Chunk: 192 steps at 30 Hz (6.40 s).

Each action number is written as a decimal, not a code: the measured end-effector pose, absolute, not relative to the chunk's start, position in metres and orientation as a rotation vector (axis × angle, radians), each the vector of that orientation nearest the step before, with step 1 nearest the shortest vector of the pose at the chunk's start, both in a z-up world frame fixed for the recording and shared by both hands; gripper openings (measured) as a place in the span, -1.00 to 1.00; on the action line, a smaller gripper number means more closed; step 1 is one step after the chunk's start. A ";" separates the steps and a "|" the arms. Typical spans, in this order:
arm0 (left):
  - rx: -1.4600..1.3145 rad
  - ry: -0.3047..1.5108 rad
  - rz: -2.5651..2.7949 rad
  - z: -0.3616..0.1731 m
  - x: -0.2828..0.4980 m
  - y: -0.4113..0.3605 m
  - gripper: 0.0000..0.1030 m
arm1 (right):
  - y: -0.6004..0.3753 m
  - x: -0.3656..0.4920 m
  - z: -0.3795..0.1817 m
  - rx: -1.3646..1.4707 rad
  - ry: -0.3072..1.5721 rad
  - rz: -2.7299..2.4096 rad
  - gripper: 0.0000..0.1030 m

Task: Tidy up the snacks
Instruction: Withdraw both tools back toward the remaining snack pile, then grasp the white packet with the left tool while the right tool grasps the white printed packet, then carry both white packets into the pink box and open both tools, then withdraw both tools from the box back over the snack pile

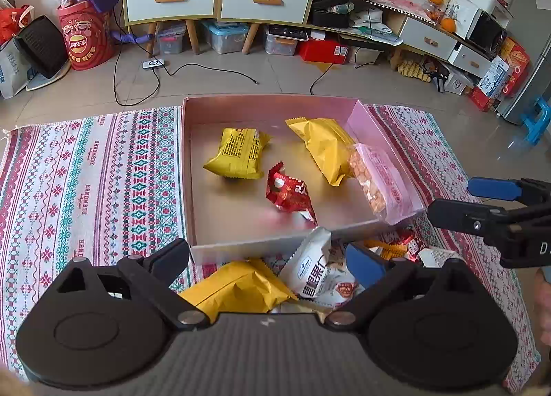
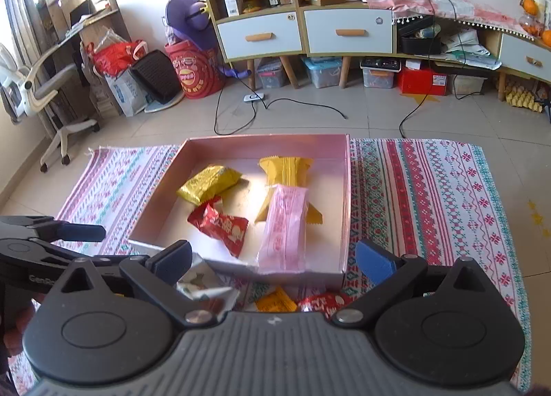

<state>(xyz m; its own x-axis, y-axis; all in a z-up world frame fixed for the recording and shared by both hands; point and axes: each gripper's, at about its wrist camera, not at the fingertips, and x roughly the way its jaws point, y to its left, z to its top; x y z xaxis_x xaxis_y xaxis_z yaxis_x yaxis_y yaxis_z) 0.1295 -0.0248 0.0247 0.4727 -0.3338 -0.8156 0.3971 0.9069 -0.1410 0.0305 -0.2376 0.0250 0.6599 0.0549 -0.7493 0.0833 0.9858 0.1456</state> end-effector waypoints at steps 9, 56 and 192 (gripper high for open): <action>0.071 0.975 -0.461 0.021 0.102 -0.005 0.99 | -0.233 0.016 0.019 0.164 0.928 -0.012 1.00; 0.199 0.851 -0.544 -0.039 0.063 -0.041 0.35 | -0.255 0.000 -0.049 0.076 1.180 -0.124 0.71; 0.133 0.804 -0.486 0.009 0.159 -0.032 0.98 | -0.221 0.094 0.034 0.243 0.896 -0.033 0.89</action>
